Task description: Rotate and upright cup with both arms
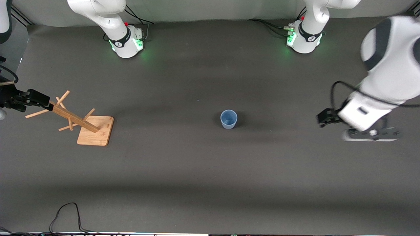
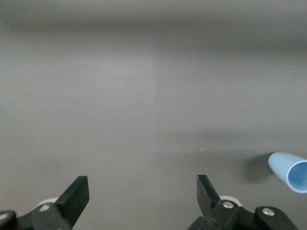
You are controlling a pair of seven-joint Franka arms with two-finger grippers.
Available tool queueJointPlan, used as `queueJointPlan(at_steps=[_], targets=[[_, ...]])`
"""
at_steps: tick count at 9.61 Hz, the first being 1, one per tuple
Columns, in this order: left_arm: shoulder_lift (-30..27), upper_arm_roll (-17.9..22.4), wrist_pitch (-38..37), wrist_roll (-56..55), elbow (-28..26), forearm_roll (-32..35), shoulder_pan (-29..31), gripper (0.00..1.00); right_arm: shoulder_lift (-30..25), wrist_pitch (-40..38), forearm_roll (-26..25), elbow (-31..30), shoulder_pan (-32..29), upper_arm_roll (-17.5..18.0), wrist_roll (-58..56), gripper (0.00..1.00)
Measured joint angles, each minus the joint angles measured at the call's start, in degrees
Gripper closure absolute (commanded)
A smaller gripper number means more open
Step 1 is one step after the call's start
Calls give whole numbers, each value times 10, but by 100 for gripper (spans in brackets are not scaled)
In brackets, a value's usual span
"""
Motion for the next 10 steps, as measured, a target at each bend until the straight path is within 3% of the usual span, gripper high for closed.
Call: queueJointPlan(at_steps=[2, 7, 10], targets=[[-36, 0, -13, 21, -26, 4, 25, 0, 0, 0, 0, 0, 0, 0, 0, 0], [-63, 6, -3, 82, -98, 4, 93, 0, 0, 0, 0, 0, 0, 0, 0, 0], [-143, 9, 34, 83, -192, 10, 99, 0, 0, 0, 0, 0, 0, 0, 0, 0]])
